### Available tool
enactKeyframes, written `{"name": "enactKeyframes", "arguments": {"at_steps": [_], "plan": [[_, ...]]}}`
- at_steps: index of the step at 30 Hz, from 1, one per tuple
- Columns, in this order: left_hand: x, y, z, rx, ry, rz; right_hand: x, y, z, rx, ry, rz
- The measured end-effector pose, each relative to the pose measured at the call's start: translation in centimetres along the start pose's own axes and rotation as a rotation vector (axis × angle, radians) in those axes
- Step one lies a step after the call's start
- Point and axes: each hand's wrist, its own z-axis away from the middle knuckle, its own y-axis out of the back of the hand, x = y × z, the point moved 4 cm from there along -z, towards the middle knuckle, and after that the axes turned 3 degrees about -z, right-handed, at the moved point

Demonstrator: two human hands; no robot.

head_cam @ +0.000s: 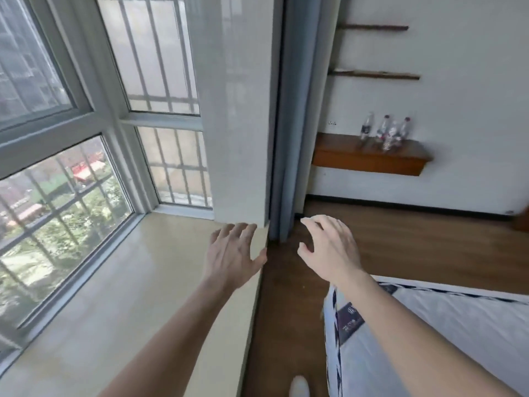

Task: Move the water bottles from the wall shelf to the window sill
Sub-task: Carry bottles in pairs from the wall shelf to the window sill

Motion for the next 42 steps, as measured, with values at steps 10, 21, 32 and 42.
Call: {"name": "enactKeyframes", "arguments": {"at_steps": [10,21,32,42], "plan": [[6.9,-8.3,-14.4,-0.023,-0.122,0.026,12.9,-5.1,-8.2,0.029,-0.122,0.006],[14.4,-17.0,-32.9,-0.043,-0.184,0.025,26.9,-10.0,-21.5,0.006,-0.182,-0.005],[16.9,-23.5,-46.3,-0.082,-0.25,0.032,34.9,-14.4,-31.8,-0.054,-0.251,0.011],[18.0,-32.0,-64.0,-0.152,-0.368,0.037,41.8,-20.5,-46.9,-0.043,-0.346,0.081]]}}
